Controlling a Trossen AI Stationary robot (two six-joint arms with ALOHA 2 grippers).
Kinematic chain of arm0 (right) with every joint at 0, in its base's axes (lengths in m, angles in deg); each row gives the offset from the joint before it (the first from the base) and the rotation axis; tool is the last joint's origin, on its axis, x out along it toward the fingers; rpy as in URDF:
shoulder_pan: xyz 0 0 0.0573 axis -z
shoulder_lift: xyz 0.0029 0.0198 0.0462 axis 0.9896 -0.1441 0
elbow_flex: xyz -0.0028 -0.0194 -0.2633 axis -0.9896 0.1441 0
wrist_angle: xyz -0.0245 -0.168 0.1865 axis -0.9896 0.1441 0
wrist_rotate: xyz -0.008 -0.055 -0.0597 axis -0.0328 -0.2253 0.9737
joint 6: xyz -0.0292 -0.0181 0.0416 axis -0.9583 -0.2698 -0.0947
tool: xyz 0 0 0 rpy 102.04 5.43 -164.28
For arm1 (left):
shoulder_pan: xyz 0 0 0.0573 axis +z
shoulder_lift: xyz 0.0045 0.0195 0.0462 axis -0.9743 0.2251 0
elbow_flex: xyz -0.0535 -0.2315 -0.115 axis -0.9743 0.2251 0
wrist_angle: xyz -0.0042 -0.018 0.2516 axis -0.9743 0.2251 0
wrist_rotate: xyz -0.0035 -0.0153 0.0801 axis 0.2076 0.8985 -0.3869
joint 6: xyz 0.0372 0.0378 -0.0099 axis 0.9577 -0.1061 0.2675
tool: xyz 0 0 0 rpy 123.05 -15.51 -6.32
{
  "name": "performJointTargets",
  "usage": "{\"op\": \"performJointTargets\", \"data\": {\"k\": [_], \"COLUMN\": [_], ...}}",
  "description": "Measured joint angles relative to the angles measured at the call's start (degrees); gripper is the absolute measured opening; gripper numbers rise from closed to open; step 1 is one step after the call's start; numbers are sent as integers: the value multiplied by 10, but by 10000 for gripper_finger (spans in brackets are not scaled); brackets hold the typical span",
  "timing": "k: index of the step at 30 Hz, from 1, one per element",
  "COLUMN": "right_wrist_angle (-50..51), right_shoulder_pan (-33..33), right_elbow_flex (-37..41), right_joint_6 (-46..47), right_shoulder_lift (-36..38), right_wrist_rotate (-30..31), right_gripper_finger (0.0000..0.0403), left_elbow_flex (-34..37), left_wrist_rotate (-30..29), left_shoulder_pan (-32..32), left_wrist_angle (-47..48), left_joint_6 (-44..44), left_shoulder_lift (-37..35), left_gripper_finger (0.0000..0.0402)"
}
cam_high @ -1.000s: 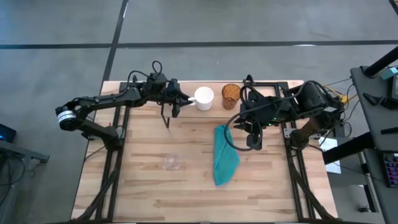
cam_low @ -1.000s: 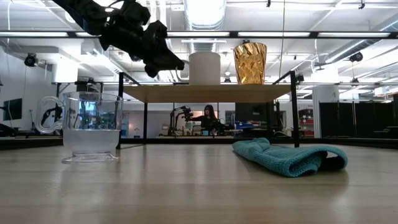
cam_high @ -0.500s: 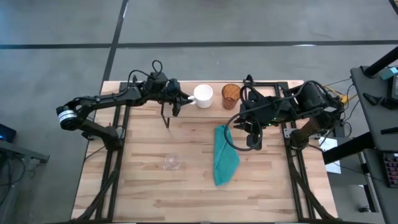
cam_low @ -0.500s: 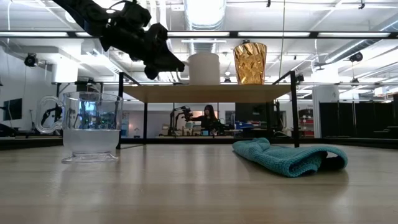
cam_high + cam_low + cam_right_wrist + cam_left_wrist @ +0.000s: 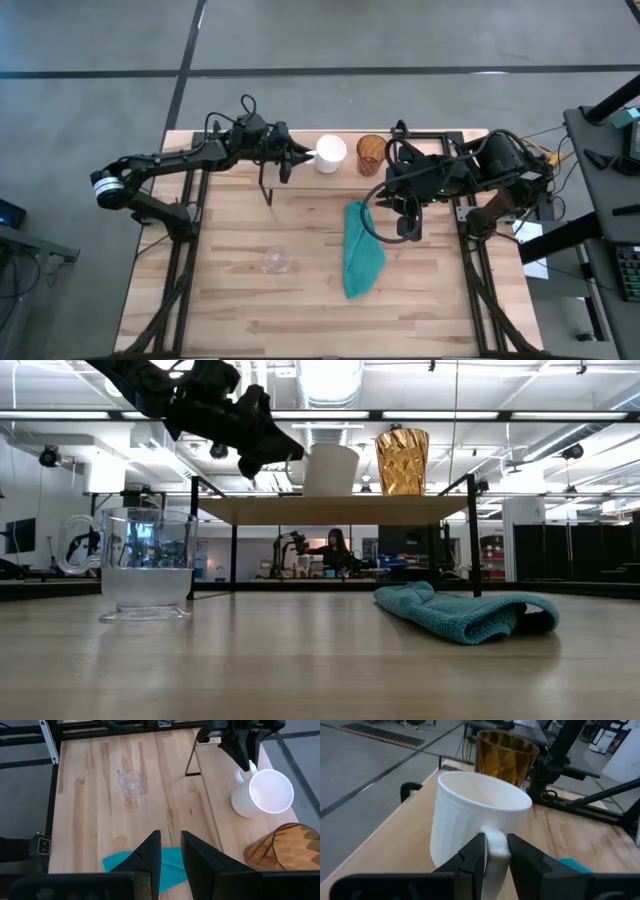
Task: Stack small to large cups/mugs on shelf
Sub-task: Put the white mug on the shelf
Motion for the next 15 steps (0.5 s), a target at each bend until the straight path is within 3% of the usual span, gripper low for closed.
{"op": "performJointTargets", "data": {"k": [15], "right_wrist_angle": [-4], "right_shoulder_pan": [0], "right_elbow_flex": [0], "right_joint_6": [0], "right_shoulder_lift": [0], "right_wrist_rotate": [0], "right_gripper_finger": [68], "left_elbow_flex": [2], "left_wrist_rotate": [1], "left_shoulder_pan": [0], "left_wrist_angle": [10], "left_joint_6": [0], "left_shoulder_lift": [1], "left_gripper_finger": [66]}}
